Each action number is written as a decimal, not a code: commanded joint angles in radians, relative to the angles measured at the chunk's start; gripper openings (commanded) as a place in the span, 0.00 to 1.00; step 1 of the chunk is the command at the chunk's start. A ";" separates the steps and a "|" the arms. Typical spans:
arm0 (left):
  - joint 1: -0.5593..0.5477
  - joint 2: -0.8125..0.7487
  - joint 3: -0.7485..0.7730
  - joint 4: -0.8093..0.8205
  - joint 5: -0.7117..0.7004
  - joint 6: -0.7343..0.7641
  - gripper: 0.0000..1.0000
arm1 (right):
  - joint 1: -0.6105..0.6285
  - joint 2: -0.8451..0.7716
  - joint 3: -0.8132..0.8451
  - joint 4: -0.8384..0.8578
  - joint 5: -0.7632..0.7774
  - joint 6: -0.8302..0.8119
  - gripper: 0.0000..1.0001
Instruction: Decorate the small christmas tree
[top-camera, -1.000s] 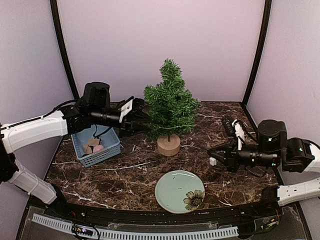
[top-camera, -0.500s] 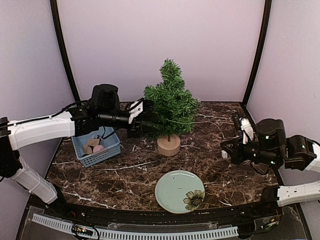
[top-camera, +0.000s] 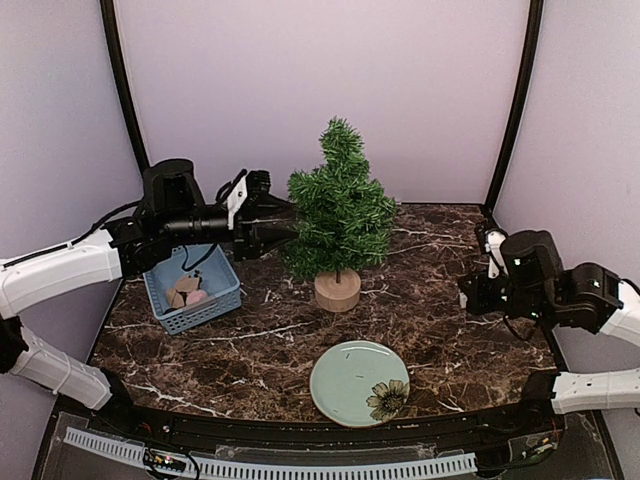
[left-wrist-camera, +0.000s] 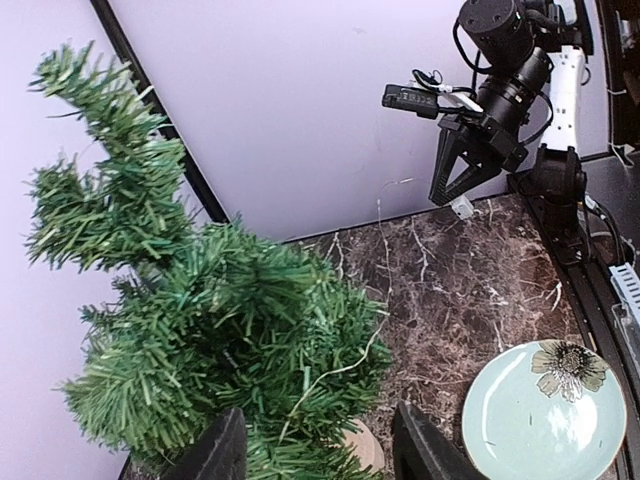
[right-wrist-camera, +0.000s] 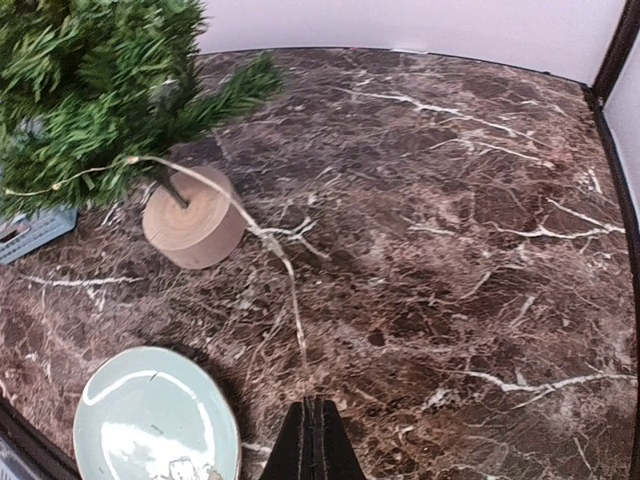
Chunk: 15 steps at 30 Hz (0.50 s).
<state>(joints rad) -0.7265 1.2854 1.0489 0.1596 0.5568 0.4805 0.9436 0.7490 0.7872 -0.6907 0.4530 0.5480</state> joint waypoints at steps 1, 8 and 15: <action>0.033 -0.041 -0.030 0.103 -0.015 -0.091 0.52 | -0.101 0.011 0.044 0.039 0.031 -0.028 0.00; 0.055 -0.057 -0.039 0.127 -0.072 -0.116 0.54 | -0.256 0.123 0.081 0.141 -0.020 -0.130 0.00; 0.096 -0.061 -0.040 0.143 -0.154 -0.169 0.55 | -0.405 0.241 0.132 0.290 -0.131 -0.264 0.00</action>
<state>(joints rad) -0.6617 1.2552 1.0237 0.2615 0.4610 0.3660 0.5896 0.9470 0.8608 -0.5423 0.3893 0.3851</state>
